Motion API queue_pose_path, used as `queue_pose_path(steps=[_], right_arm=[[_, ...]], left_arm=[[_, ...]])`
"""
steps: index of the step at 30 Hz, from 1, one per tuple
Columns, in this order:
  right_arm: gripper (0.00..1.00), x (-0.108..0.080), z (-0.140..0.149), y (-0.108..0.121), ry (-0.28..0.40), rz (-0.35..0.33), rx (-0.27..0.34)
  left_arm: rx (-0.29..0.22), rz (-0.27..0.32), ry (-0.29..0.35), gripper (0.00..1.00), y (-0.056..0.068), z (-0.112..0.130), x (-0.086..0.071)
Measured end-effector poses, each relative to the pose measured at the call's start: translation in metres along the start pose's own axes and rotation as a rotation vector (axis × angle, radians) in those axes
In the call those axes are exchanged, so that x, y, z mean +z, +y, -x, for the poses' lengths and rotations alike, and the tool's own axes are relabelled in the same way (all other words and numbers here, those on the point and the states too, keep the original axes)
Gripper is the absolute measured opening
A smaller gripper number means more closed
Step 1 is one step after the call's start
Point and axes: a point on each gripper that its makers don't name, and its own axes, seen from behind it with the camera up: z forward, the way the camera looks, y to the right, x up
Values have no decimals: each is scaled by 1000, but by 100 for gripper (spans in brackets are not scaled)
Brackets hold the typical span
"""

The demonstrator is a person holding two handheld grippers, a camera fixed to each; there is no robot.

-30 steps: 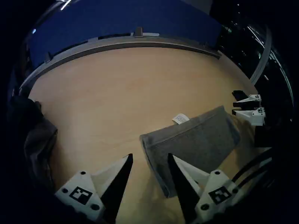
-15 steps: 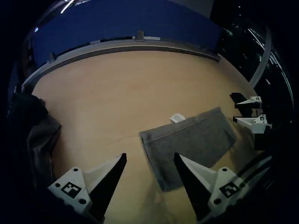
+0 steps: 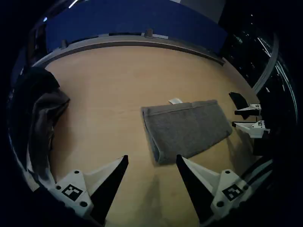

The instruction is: Fold towel

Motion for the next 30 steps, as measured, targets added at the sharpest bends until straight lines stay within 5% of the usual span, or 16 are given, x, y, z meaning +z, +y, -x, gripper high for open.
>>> queue_pose_path(steps=[9, 22, 30], right_arm=[[93, -3, 22, -9, -31, -10, 0], [49, 7, 40, -17, -80, -45, 15], [35, 9, 41, -16, -87, -54, 29]], left_arm=[[-15, -6, -20, 94, -2, 21, -6], [-13, 3, -20, 94, 5, 21, -7], [-18, 8, -19, 94, 6, 21, -7]])
